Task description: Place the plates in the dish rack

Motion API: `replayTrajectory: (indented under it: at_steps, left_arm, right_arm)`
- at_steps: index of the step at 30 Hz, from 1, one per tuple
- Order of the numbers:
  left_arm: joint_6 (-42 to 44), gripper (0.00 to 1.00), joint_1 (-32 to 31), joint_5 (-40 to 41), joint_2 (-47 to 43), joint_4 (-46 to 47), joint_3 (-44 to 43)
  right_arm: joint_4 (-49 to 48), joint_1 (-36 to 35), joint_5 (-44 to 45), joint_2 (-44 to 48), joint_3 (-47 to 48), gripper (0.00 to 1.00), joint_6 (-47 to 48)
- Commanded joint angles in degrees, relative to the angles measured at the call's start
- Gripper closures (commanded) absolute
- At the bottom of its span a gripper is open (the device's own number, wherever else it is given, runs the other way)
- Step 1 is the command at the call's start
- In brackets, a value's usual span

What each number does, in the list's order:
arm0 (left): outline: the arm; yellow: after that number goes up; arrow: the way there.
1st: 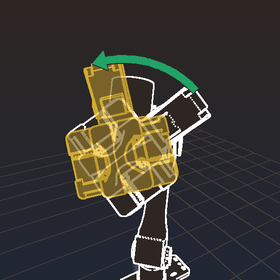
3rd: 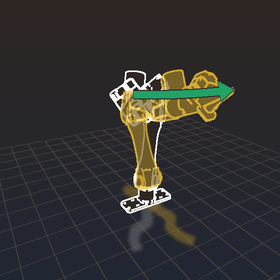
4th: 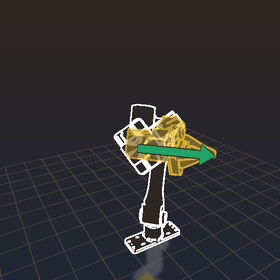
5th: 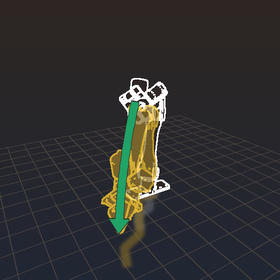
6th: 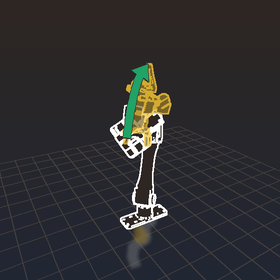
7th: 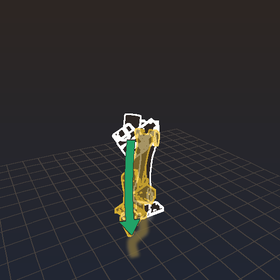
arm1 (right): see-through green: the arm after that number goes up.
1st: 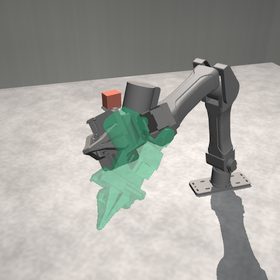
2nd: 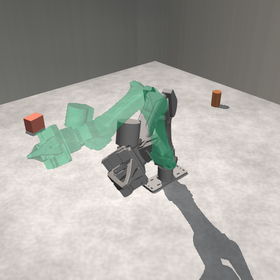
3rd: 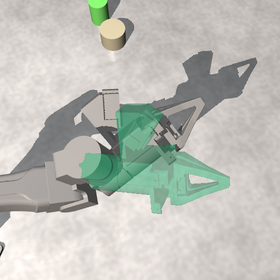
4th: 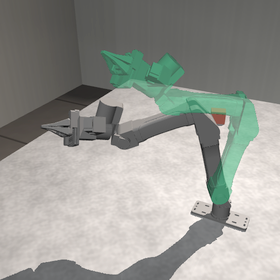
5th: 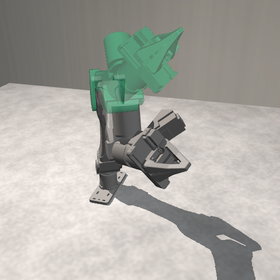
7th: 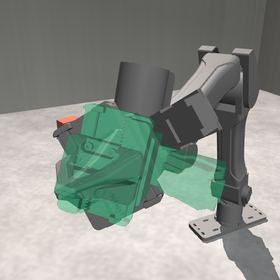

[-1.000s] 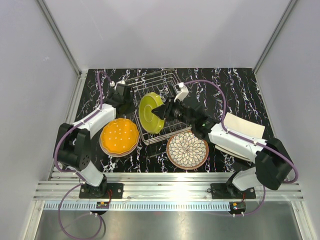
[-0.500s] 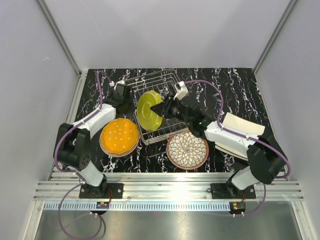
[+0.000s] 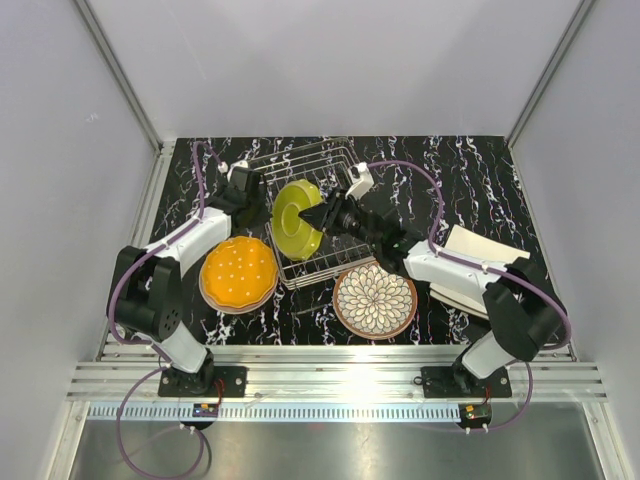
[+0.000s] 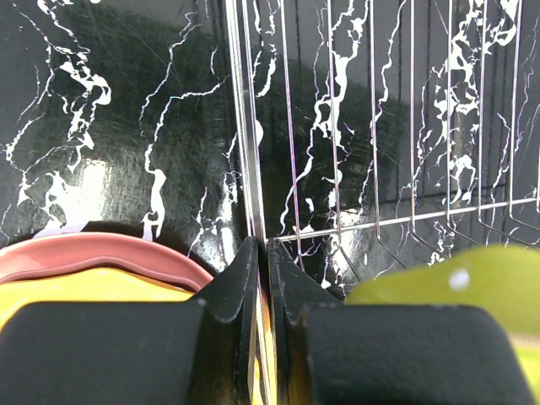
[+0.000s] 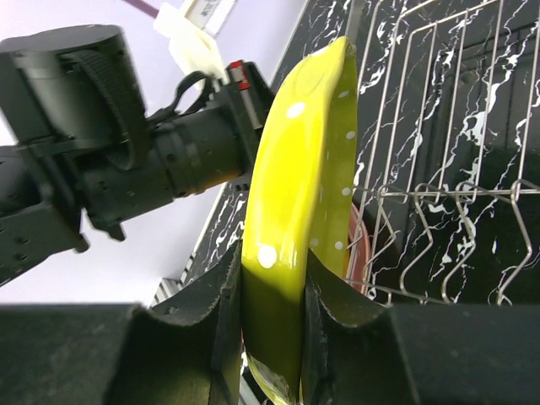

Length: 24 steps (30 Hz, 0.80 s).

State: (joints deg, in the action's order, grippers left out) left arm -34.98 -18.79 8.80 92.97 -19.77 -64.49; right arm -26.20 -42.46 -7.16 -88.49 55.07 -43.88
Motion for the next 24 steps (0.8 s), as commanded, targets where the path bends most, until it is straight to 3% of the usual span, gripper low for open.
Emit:
replayTrajectory:
  at_steps: [1,8,16,24]
  left_arm:
    - [0.9,0.94,-0.4,-1.0,-1.6,3.4,-1.0]
    - [1.1,0.96,-0.5,-1.2,-1.7,3.6,-1.0]
    - [1.1,0.97,-0.5,-1.1,-1.6,3.6,-1.0]
    - [1.1,0.98,-0.6,-1.4,-1.5,3.7,-1.2]
  right_arm:
    - [-11.4,-0.1,-3.1,-1.0,4.1,1.0,-3.4]
    - [-11.7,-0.1,-3.0,0.4,3.3,1.0,-2.9]
    - [2.5,0.0,-0.1,9.8,9.5,1.0,6.1]
    - [-0.7,-0.1,-1.3,8.4,8.1,1.0,3.7]
